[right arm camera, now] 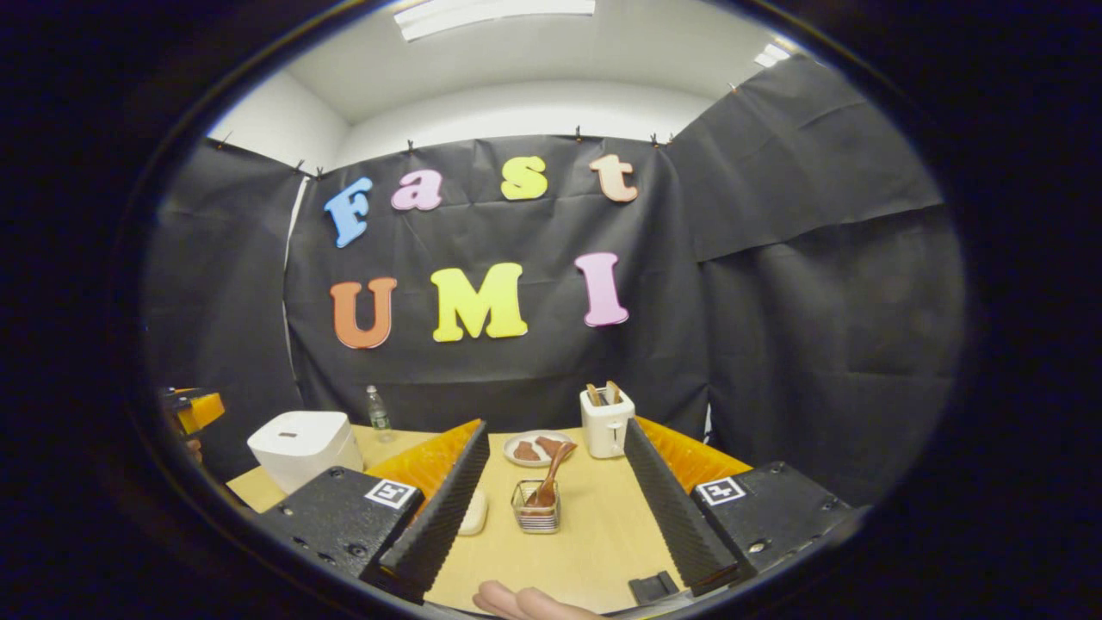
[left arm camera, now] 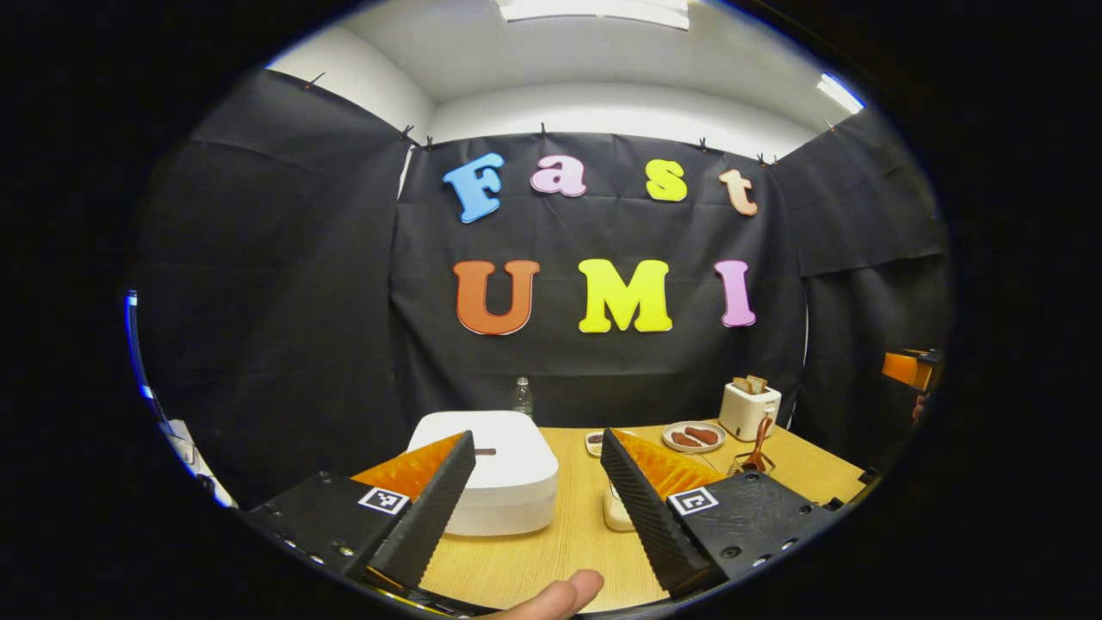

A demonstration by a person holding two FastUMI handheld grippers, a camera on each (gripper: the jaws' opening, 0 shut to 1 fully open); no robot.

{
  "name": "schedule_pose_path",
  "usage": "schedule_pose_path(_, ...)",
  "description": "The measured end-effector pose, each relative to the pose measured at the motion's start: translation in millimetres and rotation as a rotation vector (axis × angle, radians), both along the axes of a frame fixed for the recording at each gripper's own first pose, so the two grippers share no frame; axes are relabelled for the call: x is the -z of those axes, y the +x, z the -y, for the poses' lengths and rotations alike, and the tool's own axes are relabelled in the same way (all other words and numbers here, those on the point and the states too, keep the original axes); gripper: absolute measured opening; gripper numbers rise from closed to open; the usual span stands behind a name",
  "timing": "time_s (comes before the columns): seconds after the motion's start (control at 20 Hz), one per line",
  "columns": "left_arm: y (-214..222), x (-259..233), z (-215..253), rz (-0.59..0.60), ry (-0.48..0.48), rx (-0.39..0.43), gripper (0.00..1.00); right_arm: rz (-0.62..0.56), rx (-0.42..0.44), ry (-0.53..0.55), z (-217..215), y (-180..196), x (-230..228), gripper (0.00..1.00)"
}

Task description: Close the left gripper, press the button to open the rice cooker; take a wooden spoon from the chopstick holder with the right hand, scoop a spoonful of rice and pour it into the rice cooker, then put the wooden spoon back into the chopstick holder.

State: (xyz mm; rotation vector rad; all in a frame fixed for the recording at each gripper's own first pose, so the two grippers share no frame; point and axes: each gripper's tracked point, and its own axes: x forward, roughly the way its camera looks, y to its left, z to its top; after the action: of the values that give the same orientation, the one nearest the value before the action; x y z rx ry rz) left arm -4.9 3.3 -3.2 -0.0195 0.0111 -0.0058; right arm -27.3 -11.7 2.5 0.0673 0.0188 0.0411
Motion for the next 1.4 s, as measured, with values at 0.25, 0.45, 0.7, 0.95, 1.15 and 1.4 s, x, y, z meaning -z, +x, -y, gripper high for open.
schedule_pose_path(0.25,0.2,-0.5,-4.4,-0.031,0.014,0.005,0.94,0.006,0.018,0.027,13.5,-1.2,5.4,1.0)
schedule_pose_path(0.45,7.4,-9.2,-5.4,0.016,0.033,0.013,0.94,-0.008,-0.016,0.046,9.0,1.7,13.9,0.99)
schedule_pose_path(0.7,30.5,-7.0,-5.7,0.021,-0.014,0.058,0.66,0.003,-0.07,0.067,0.8,8.1,21.7,1.0)
schedule_pose_path(0.95,69.9,27.9,-31.0,-0.136,-0.051,0.015,0.13,-0.021,-0.087,0.073,0.8,23.1,39.8,1.0)
schedule_pose_path(1.15,100.4,69.4,-47.0,-0.309,0.003,-0.026,0.0,-0.021,-0.084,0.028,4.9,33.5,54.7,1.0)
schedule_pose_path(1.4,144.4,97.4,-63.7,-0.411,0.044,-0.078,0.0,0.0,-0.113,-0.017,-3.9,40.2,64.6,1.0)
